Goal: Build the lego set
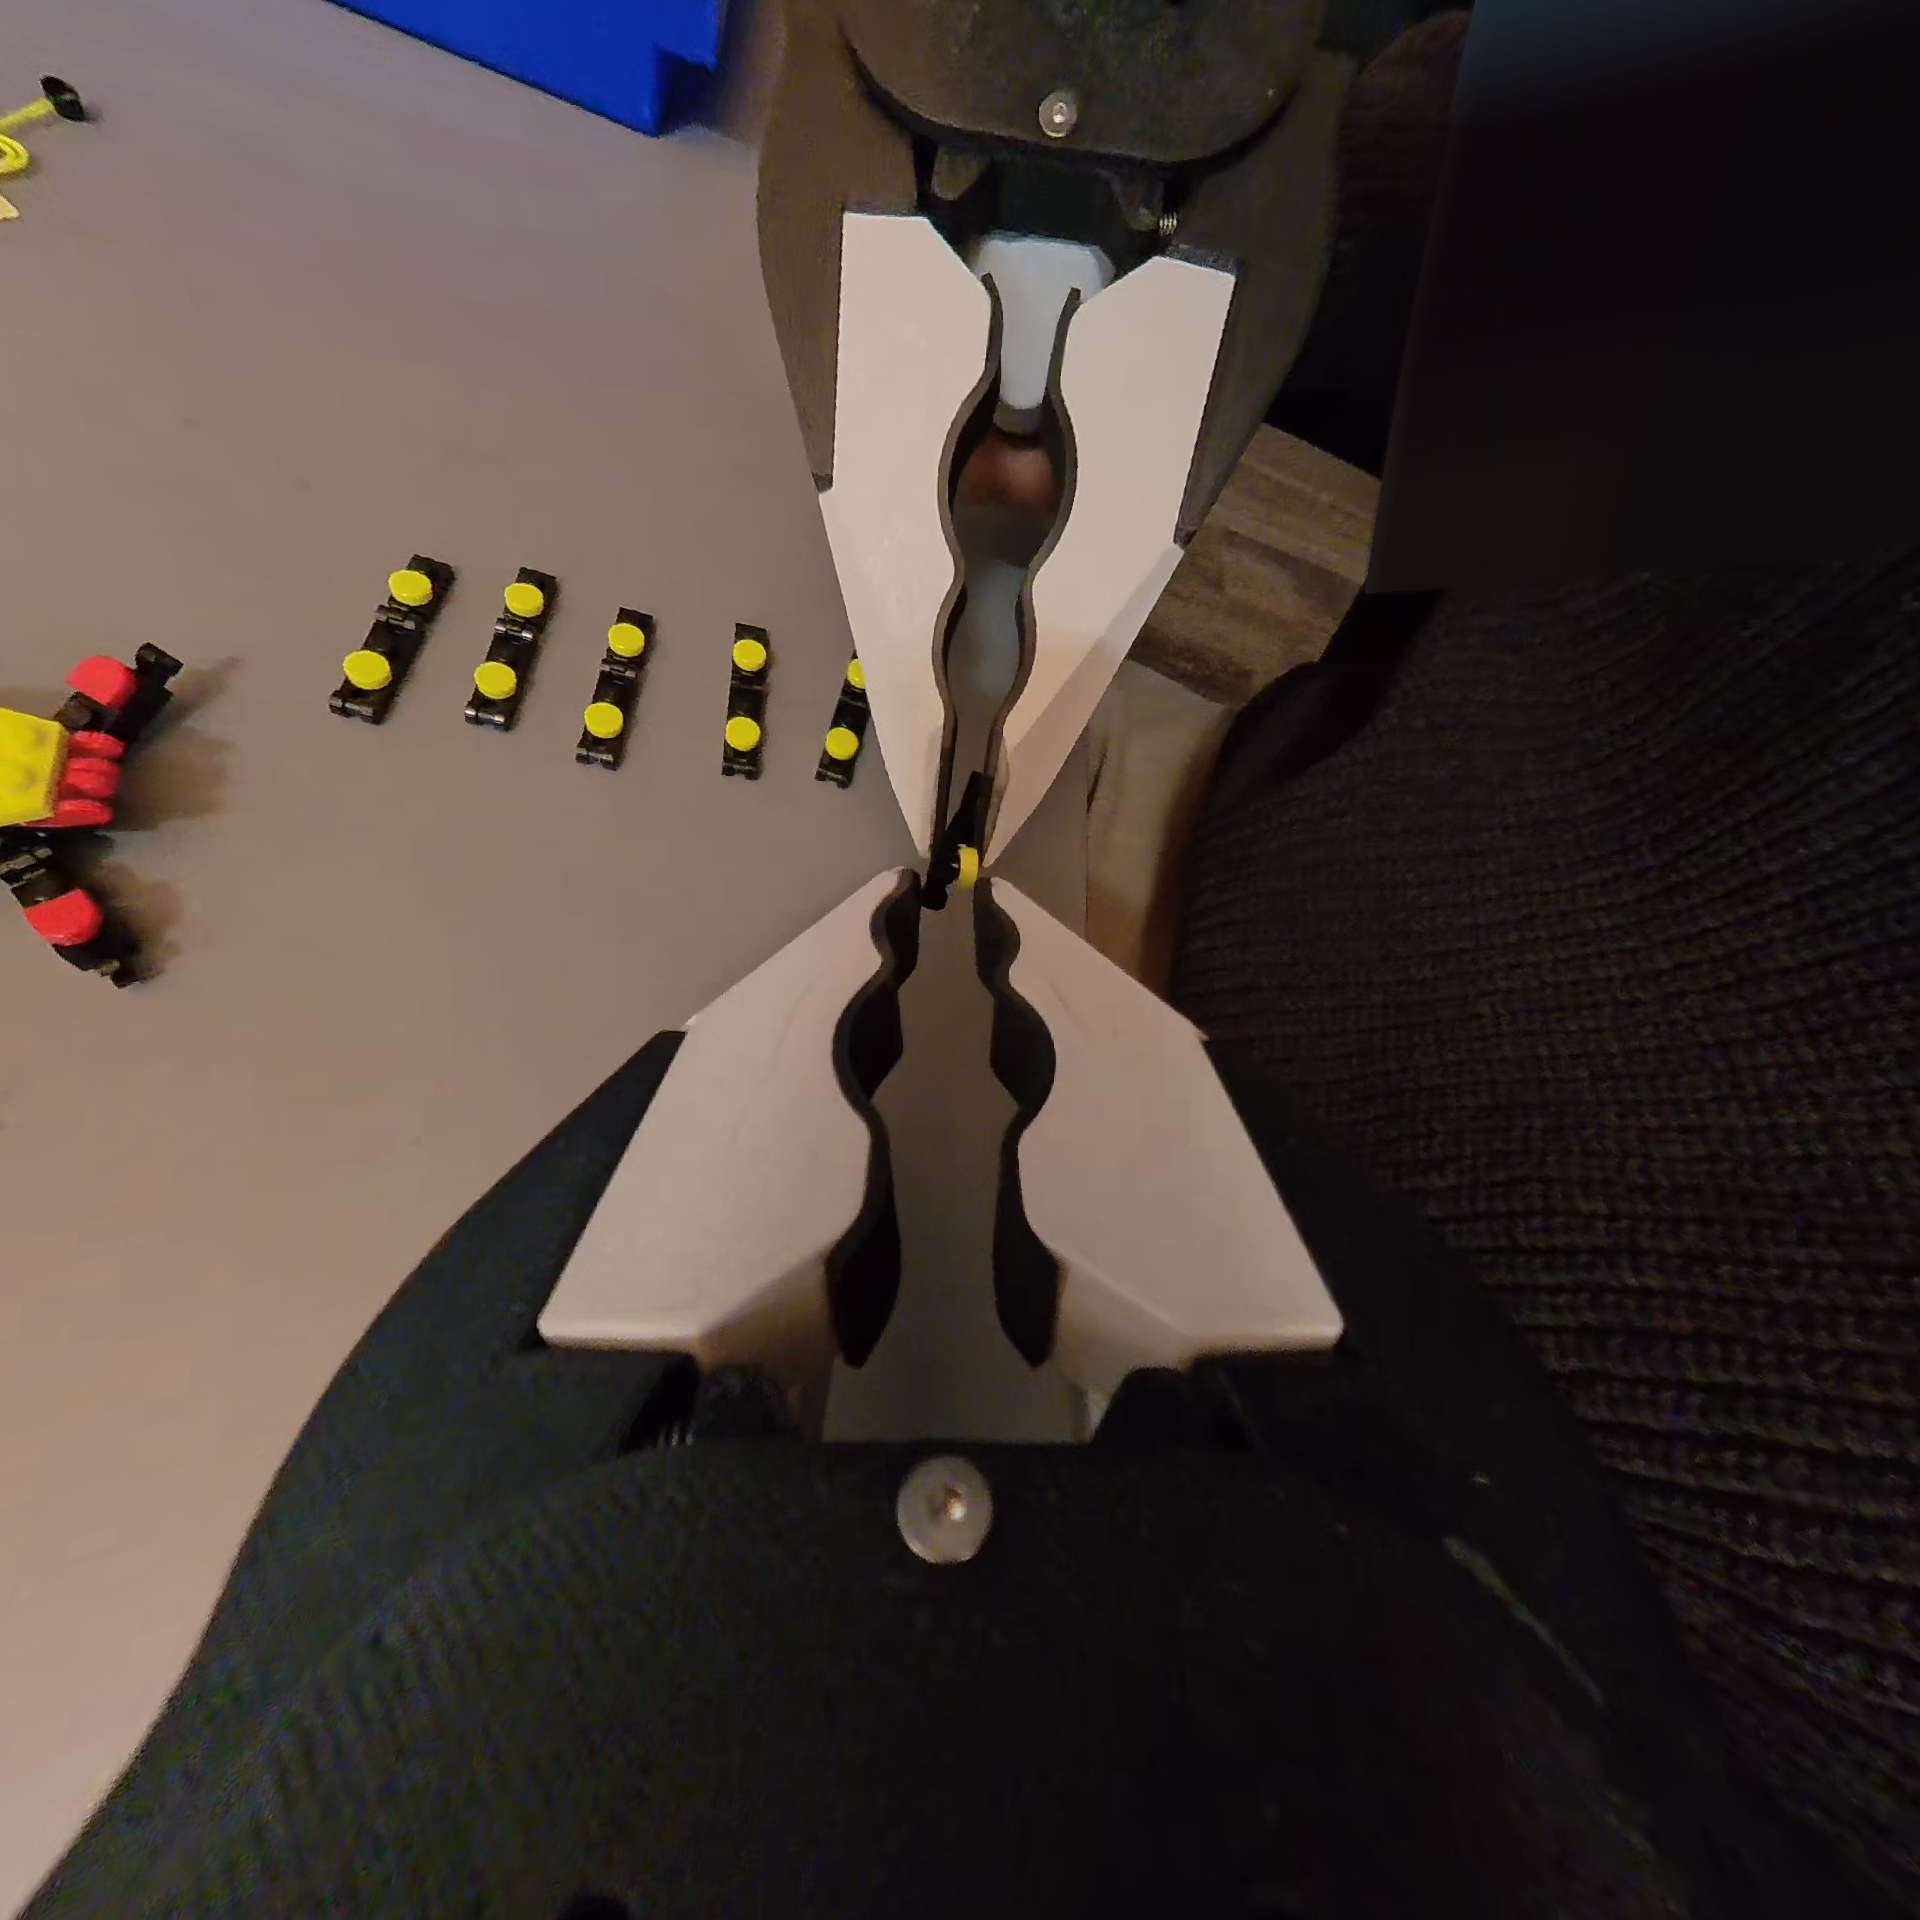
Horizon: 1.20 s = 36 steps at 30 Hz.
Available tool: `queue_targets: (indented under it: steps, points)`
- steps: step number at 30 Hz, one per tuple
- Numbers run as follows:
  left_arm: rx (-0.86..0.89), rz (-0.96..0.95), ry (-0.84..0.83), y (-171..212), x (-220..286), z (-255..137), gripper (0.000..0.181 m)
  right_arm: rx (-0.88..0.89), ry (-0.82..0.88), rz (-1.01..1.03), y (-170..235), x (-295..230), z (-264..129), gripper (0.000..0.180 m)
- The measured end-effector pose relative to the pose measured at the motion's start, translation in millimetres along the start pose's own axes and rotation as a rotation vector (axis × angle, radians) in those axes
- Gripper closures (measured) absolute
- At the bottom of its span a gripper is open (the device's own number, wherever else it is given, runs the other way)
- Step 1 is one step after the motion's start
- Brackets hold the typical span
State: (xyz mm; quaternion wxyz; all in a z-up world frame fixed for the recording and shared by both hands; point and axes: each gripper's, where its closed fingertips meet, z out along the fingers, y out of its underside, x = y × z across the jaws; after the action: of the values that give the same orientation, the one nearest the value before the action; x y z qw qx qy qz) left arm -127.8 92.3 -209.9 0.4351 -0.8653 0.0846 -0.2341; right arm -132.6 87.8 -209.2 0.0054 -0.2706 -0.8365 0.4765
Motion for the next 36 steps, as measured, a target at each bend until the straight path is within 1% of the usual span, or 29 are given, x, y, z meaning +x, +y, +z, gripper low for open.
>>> queue_targets:
  steps: [13,22,29,36]
  points:
    - [-0.005,-0.019,-0.002,2,-1,2,0.170,-0.033,0.018,-0.025,5,0,3,0.176]
    - [-0.022,0.019,0.000,3,2,2,0.175,-0.035,0.006,-0.039,4,-3,4,0.176]
    - [-0.059,0.016,0.009,7,4,4,0.176,-0.058,-0.002,-0.055,8,-6,6,0.176]
    - [-0.056,-0.005,0.037,5,8,3,0.176,-0.038,-0.024,-0.061,6,-10,4,0.176]
